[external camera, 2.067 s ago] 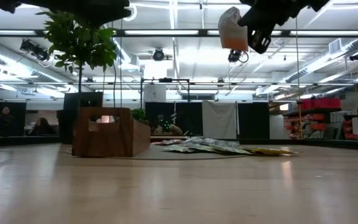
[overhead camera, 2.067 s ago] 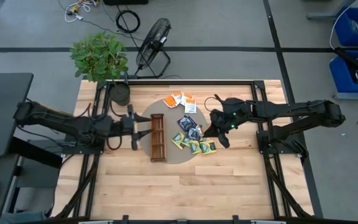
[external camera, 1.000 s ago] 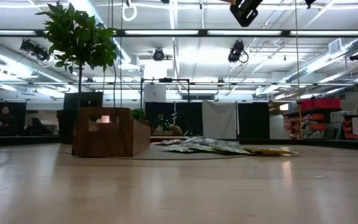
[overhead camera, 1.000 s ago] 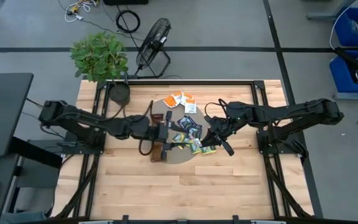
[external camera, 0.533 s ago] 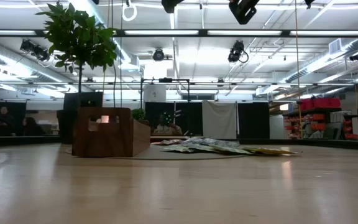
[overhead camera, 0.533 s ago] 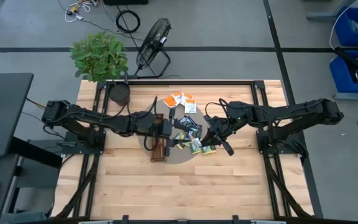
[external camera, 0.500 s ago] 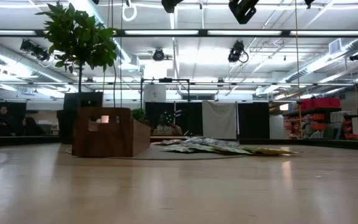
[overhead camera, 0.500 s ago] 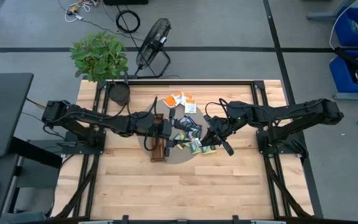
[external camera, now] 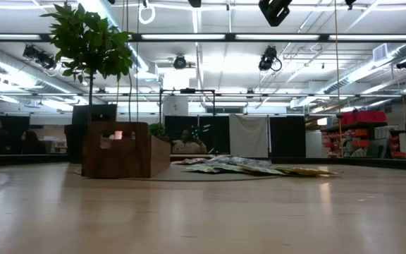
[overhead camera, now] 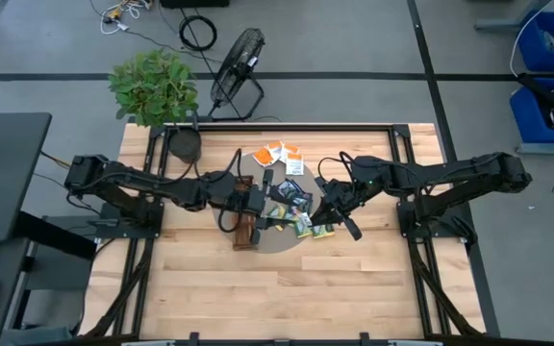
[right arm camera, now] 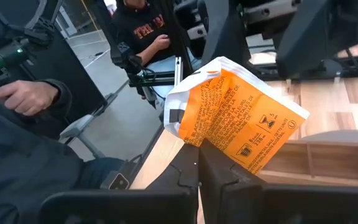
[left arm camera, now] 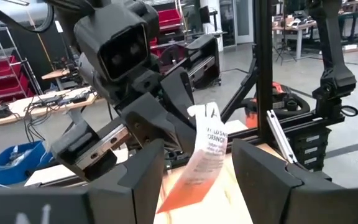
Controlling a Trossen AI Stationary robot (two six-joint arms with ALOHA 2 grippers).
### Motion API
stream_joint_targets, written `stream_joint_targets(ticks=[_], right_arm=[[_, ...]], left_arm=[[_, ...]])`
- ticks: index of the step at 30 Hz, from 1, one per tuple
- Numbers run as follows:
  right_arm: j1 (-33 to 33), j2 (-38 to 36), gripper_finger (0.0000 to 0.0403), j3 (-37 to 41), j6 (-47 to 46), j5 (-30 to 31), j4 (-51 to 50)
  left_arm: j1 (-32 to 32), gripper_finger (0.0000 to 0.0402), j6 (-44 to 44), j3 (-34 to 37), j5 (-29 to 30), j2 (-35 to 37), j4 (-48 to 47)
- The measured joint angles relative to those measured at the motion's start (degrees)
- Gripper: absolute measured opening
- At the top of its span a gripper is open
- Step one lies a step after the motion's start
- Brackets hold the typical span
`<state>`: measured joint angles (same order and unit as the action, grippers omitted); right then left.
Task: Pick & Place Tea
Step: Put the white tea bag into the bottom section of the wooden organizer
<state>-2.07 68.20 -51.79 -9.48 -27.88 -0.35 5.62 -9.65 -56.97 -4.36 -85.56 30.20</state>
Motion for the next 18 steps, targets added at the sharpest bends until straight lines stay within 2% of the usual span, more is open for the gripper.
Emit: stream_joint_targets(ticks=[4,8,13,18], right_arm=[[0.0,0.0,0.0,0.0,0.1,0.0,2.1],[0.0,0.0,0.0,0.0,0.2,0.0,1.4],[0.0,0.0,0.0,0.0,0.4,0.0,1.2],[0.0,0.0,0.0,0.0,0.9,2.0,1.2]], left_arm=[[-1.2,0.0195,1.4,0.0,-0.2,0.0,0.0],[-2.4,0.0195,3.0,0.0,-3.6,0.0,0.4],[-2.6,0.0195,3.9,0.0,-4.7,0.0,1.7],[-2.6,0.0195,4.5,0.0,-7.1,0.0,2.2]])
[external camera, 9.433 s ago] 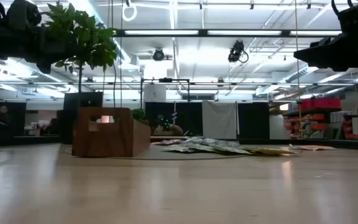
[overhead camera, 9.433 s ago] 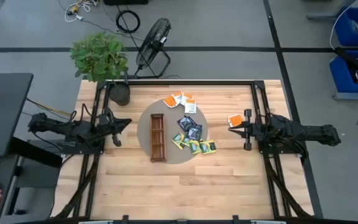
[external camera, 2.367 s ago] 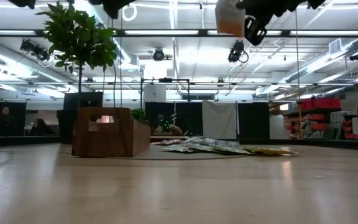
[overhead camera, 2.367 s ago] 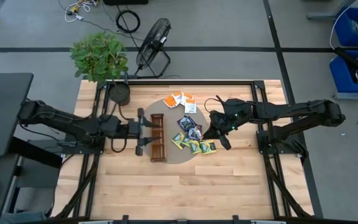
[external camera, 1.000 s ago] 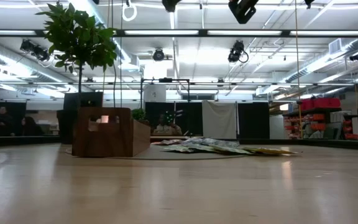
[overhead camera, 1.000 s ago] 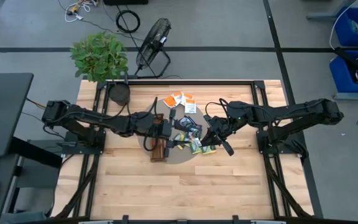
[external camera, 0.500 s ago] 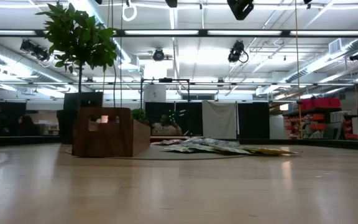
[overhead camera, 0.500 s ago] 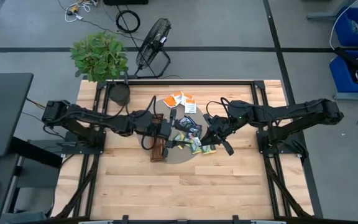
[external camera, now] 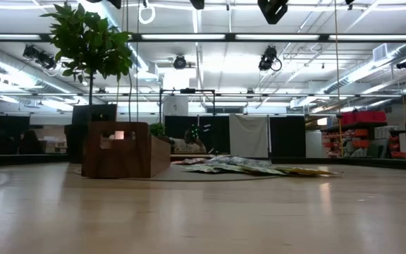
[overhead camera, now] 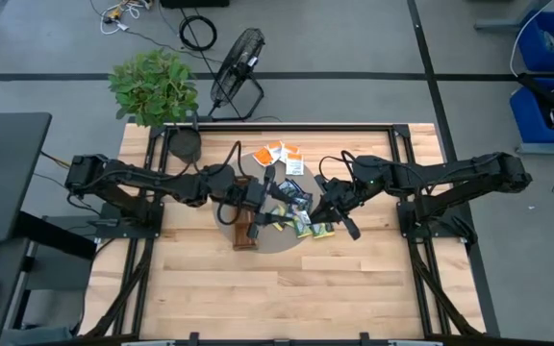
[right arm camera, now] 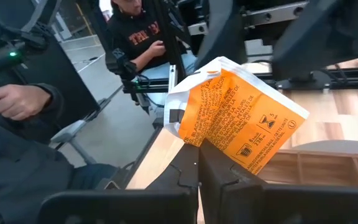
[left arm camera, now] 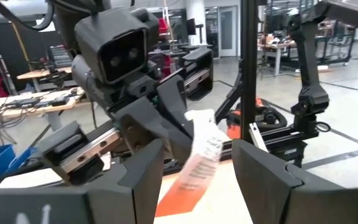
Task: Pick & Place Tea
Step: Put the white tea bag into the bottom section of the wooden organizer
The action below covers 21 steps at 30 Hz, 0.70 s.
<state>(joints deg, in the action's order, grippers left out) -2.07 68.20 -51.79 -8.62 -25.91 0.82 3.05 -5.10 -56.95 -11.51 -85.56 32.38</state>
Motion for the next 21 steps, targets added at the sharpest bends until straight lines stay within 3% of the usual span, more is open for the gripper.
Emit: stream_joint_targets(ticks=[21], right_arm=[[0.0,0.0,0.0,0.0,0.5,3.2,1.1]], left_arm=[[-0.7,0.0195,2.8,0.0,3.0,-0.7,2.5]])
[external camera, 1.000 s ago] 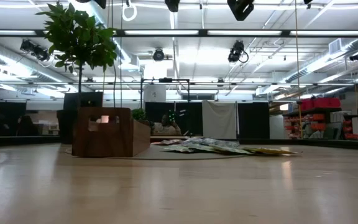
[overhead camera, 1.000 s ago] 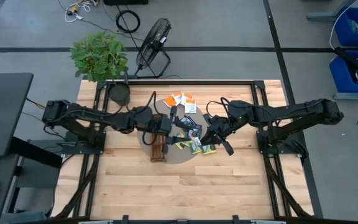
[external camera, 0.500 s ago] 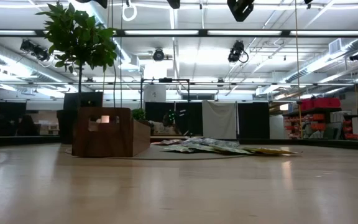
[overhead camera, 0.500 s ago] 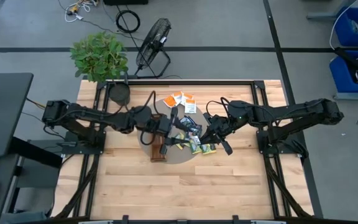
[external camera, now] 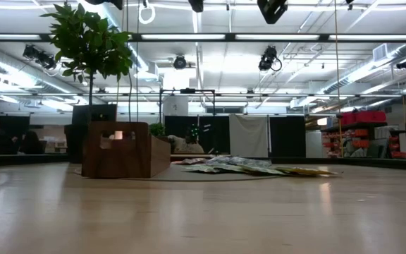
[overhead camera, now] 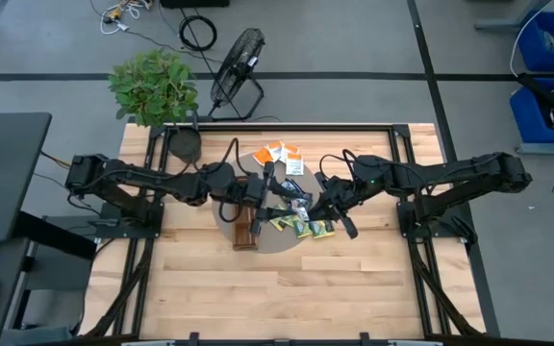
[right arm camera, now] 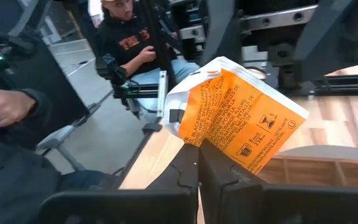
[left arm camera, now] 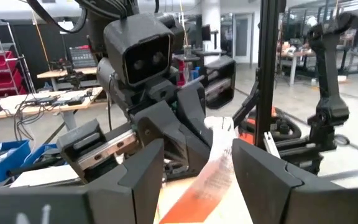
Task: Pick & Place Tea
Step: Put the white tea bag into the bottom section of the wooden organizer
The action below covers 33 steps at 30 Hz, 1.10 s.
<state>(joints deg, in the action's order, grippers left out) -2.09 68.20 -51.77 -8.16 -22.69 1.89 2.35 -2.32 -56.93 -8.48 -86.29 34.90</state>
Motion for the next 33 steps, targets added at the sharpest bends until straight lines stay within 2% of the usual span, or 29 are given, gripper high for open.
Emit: stream_joint_targets(ticks=[14,26,33], right_arm=[[0.0,0.8,0.0,0.1,-0.3,0.8,-1.4],[0.0,2.4,0.0,0.1,-0.1,0.6,-1.2],[0.0,2.4,0.0,0.1,-0.1,0.6,-1.2]], left_arm=[[-0.2,0.0189,0.5,-0.1,-2.8,-3.0,3.9],[-0.3,0.0117,0.6,-0.1,-4.9,-3.0,0.4],[-0.3,0.0093,0.2,-0.1,-4.9,-3.0,0.1]])
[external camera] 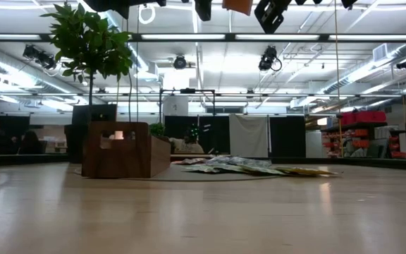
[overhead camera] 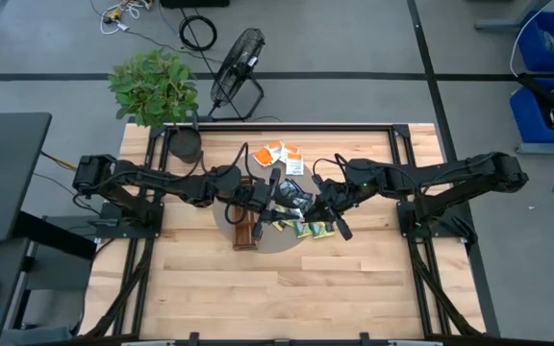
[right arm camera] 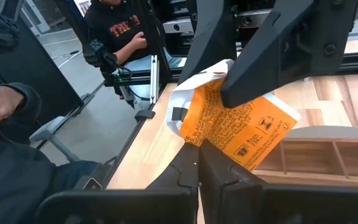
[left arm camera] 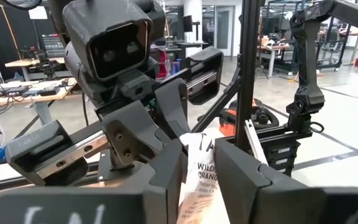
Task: Pick & Place Tea
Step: Put the white tea bag into the bottom section of the wooden organizer
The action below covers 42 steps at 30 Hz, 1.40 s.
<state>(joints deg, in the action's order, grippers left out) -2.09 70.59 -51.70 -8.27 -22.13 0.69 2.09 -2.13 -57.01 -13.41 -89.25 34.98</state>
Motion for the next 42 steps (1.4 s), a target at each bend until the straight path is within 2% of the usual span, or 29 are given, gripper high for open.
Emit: stream_joint_targets(ticks=[4,9,17,20,22,27,30,37,42], right_arm=[[0.0,0.0,0.0,0.0,0.0,0.0,0.0],[0.0,0.0,0.001,0.0,-0.1,0.1,-1.0],[0.0,-1.0,0.0083,0.0,-3.1,-4.4,-3.6],[0.0,-2.1,0.0114,-0.2,-3.1,-4.7,-8.0],[0.0,-3.0,0.0129,-0.1,-2.8,-4.6,-12.7],[0.0,-5.9,0.0147,-0.1,-2.0,-4.3,-23.7],[-0.6,-7.1,0.0147,-0.1,-3.3,0.0,-26.2],[-1.2,-7.6,0.0128,-0.1,-2.7,13.2,-26.6],[-1.2,-7.2,0.0114,-0.1,-0.7,16.2,-26.5]], left_arm=[[0.0,0.0066,-0.3,0.0,-0.1,0.0,-0.2],[0.0,0.001,-1.9,0.0,-0.2,0.0,-1.5],[0.7,0.0004,-2.0,-0.1,0.0,0.0,-5.5],[0.7,0.0004,-2.1,0.0,2.7,0.5,-10.2],[0.7,0.0003,-2.2,0.0,7.0,1.1,-13.5],[1.8,0.0003,-1.3,1.2,23.8,4.3,-20.0],[3.1,0.0003,0.5,2.1,31.8,5.4,-20.3],[7.2,0.0003,6.6,4.8,55.8,5.4,-19.7],[11.0,0.0003,10.0,8.4,74.4,5.4,-19.3]])
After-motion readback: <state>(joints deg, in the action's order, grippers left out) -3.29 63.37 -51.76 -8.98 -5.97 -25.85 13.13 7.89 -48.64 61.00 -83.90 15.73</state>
